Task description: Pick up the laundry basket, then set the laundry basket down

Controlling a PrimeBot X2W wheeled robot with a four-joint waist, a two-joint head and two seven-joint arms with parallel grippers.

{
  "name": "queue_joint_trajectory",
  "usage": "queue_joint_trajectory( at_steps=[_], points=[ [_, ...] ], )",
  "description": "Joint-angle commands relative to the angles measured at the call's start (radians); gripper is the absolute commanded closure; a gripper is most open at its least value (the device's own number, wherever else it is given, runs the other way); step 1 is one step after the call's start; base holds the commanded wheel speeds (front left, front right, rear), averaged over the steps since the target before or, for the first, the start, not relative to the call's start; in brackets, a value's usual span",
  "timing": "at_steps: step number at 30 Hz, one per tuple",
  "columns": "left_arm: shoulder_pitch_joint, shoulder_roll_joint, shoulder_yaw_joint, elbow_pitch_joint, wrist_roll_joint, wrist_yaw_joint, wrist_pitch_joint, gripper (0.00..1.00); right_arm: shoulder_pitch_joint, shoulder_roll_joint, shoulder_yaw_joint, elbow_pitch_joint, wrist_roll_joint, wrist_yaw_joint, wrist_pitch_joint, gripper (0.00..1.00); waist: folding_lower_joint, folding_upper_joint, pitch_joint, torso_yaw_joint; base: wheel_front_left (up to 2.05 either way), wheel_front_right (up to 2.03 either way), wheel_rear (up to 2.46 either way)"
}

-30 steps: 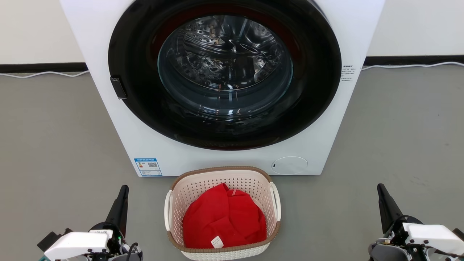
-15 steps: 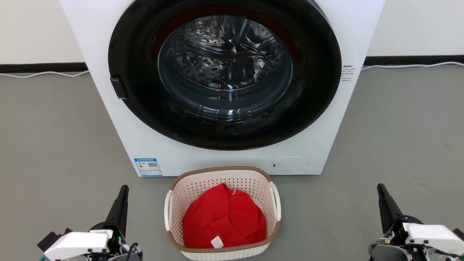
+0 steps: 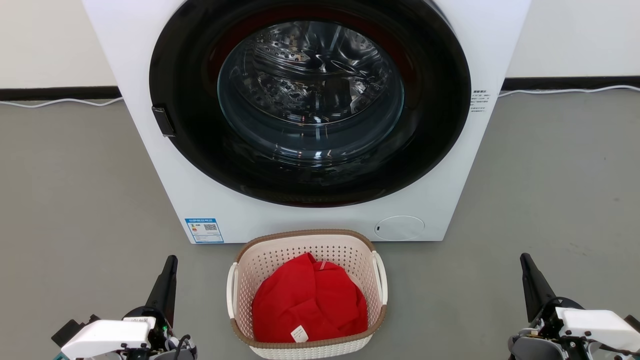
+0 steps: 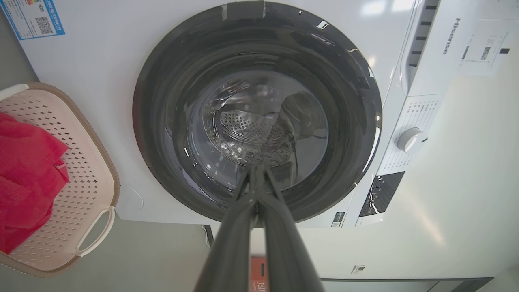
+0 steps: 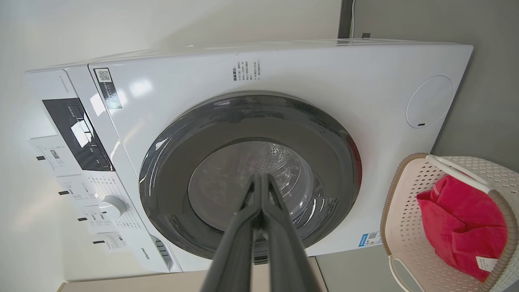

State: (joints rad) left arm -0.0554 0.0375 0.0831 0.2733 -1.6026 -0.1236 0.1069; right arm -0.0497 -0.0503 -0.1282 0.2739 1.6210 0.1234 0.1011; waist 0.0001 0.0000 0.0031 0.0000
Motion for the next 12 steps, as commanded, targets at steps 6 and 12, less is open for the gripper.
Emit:
queue_joint_trajectory(
  at_steps=[6,12],
  points=[
    [-0.053,0.013,0.03,-0.028,-0.006,-0.007,0.006,1.0,-0.058,-0.004,0.019,-0.029,-0.009,0.007,0.009,1.0,-0.0001,0.0,0.0,0.0,0.0,0.0,0.0],
    [-0.053,0.013,0.03,-0.028,-0.006,-0.007,0.006,1.0,-0.058,-0.003,0.018,-0.029,-0.009,0.007,0.009,1.0,-0.0001,0.0,0.0,0.0,0.0,0.0,0.0]
  ],
)
